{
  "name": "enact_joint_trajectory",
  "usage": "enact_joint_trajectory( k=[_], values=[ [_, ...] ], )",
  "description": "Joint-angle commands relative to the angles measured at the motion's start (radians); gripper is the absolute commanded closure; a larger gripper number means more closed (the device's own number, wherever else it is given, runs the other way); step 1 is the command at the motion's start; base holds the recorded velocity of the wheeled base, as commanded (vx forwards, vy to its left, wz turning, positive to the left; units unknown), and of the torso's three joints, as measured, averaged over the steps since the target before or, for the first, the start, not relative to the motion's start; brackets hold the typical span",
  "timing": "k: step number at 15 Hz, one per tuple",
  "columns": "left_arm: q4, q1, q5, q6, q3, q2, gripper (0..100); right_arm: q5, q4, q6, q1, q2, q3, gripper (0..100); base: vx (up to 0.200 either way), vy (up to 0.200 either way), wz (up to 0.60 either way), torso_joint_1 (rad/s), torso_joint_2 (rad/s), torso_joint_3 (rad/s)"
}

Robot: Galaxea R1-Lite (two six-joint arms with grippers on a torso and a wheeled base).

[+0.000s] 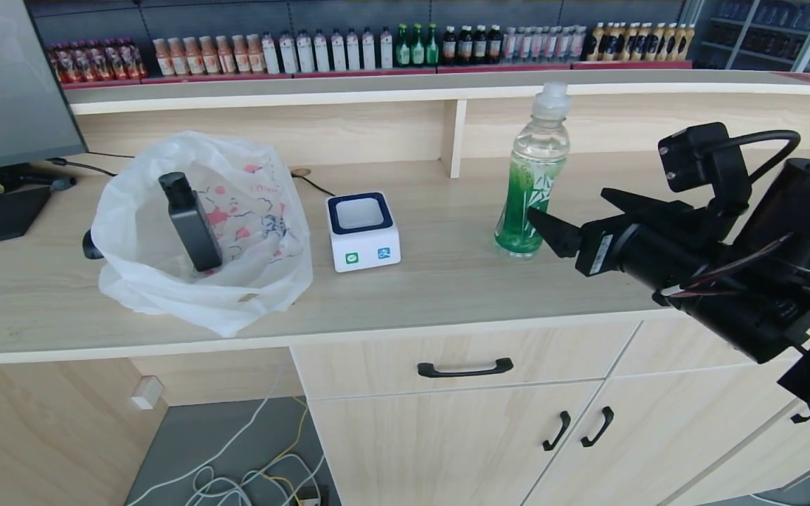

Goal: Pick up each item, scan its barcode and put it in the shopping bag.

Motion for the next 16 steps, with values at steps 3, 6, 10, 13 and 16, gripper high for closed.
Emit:
enact_joint_trajectory(
  k=[3,6,10,13,16],
  values=[
    [0.0,0.0,0.0,0.0,0.0,0.0,0,0.006,0.003,0.027,-0.003,0.134,-0.132,0,0.0,0.0,0.0,0.0,0.0,0.0],
    [0.0,-0.002,0.0,-0.001,0.0,0.0,0,0.006,0.026,0.037,-0.02,0.222,-0.23,0,0.0,0.0,0.0,0.0,0.0,0.0],
    [0.0,0.0,0.0,-0.001,0.0,0.0,0,0.0,0.018,0.037,-0.02,0.272,-0.262,0,0.0,0.0,0.0,0.0,0.0,0.0],
    [0.0,0.0,0.0,0.0,0.0,0.0,0,0.006,0.014,0.038,-0.034,0.338,-0.322,0,0.0,0.0,0.0,0.0,0.0,0.0],
    [0.0,0.0,0.0,0.0,0.0,0.0,0,0.044,-0.002,0.038,-0.063,0.387,-0.379,0,0.0,0.0,0.0,0.0,0.0,0.0]
  ],
)
